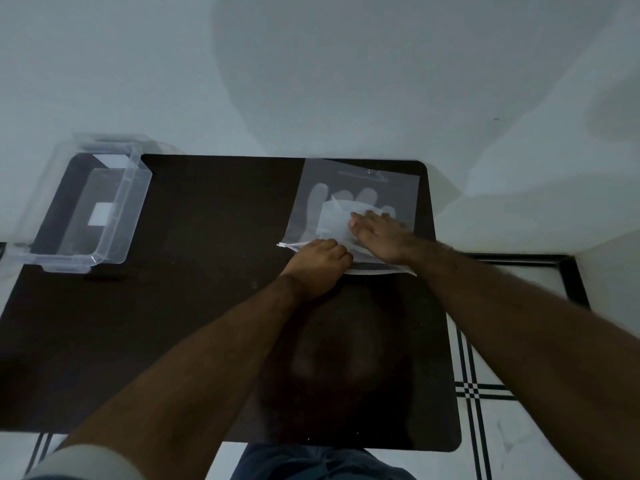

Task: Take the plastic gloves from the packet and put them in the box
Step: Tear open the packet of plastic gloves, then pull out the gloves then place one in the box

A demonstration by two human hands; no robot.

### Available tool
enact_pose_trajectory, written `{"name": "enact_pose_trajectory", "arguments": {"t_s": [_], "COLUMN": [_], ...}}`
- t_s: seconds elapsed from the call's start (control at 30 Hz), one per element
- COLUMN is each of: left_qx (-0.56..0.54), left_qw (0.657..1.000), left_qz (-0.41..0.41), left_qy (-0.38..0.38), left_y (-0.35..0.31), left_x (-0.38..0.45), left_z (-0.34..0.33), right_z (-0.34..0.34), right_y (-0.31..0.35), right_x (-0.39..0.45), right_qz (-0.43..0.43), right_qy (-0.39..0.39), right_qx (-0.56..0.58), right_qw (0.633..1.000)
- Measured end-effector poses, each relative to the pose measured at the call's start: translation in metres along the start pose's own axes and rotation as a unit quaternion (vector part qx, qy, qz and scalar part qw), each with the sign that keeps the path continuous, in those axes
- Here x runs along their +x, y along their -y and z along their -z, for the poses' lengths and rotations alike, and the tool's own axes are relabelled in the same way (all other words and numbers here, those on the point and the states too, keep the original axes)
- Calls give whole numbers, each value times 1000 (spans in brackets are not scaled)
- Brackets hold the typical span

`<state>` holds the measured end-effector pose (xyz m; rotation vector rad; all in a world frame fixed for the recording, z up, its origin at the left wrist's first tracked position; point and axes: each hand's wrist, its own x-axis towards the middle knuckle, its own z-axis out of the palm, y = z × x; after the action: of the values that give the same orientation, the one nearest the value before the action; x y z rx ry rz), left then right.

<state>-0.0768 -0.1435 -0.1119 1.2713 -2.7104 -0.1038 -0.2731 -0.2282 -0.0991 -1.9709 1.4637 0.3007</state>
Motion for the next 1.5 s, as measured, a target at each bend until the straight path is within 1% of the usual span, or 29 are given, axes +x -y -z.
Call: {"name": "enact_pose_trajectory", "arguments": {"t_s": [0.07,0.13,0.33,0.53,0.7,0.9,1.0,1.1,1.17,1.33,1.4,1.5], "left_qx": [-7,-11,-17,-18,-19,-29,-33,-40,-46,-57,-60,-70], "left_qw": [1000,999,998,996,998,999,998,998,997,991,987,979], "left_qz": [-2,1,4,7,-4,-11,3,27,52,121,151,192], "left_qy": [-15,-30,-60,-87,-55,19,45,38,28,12,11,1], "left_y": [-2,-5,-19,-40,-58,-80,-88,-98,-105,-120,-125,-131], "left_x": [-3,-7,-18,-34,-60,-115,-144,-167,-181,-217,-228,-236], "left_z": [2,1,-4,-13,-19,-26,-28,-25,-22,-31,-30,-22], "right_z": [5,5,2,-5,-1,-5,-8,-17,-31,-74,-86,-97], "right_y": [1,2,8,1,4,2,3,12,25,46,52,60], "right_x": [3,5,16,30,33,34,32,22,8,-30,-39,-47], "right_qz": [-7,2,-13,-7,-15,-11,-7,21,53,158,161,141], "right_qy": [29,27,13,3,-1,-19,-42,-100,-118,-121,-113,-114], "right_qx": [-62,-100,-109,-125,-125,-159,-168,-156,-151,-167,-172,-161], "right_qw": [998,995,994,992,992,987,985,982,980,966,965,970]}}
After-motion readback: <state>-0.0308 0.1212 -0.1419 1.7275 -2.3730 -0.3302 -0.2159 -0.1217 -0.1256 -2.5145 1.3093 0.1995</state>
